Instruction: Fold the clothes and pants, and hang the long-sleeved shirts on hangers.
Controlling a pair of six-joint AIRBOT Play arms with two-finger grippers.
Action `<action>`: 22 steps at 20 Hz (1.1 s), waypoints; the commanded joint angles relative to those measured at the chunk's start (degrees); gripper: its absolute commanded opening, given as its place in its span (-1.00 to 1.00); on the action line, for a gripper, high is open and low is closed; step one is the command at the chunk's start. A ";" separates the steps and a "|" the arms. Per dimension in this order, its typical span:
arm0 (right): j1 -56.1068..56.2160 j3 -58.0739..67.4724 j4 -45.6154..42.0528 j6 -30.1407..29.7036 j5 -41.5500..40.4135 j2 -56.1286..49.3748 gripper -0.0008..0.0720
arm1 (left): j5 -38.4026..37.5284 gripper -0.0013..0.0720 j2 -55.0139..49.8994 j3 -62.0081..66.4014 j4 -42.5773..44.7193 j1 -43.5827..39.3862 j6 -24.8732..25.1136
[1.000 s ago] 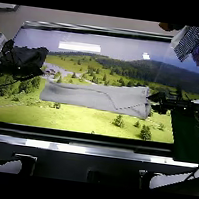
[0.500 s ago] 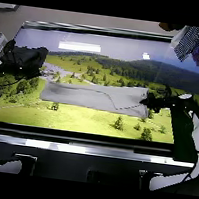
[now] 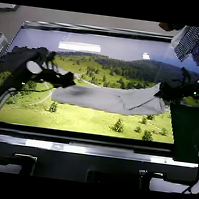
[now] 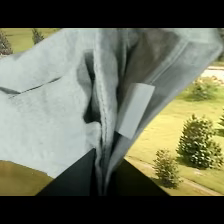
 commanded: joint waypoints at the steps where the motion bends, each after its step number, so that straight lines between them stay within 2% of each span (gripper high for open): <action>1: 0.07 3.61 -3.52 2.43 3.96 3.72 -0.87 | 9.81 -0.92 -5.57 0.09 -9.25 -12.87 -4.55; 4: 0.07 3.61 -4.07 1.79 4.20 7.23 -0.87 | 12.26 -0.92 -11.58 3.96 -14.38 -21.16 -4.81; 8: 0.07 3.61 -5.40 -2.23 4.11 12.00 -0.87 | 11.96 -0.92 -20.17 14.78 -15.45 -27.69 -9.16; 15: 0.07 3.61 -6.29 -4.31 3.76 17.53 -0.87 | 8.07 -0.92 -32.24 30.51 -15.50 -33.35 -15.96; 22: 0.07 3.61 -6.12 -4.81 4.02 20.98 -0.87 | 8.28 -0.92 -37.99 37.18 -15.47 -37.86 -21.46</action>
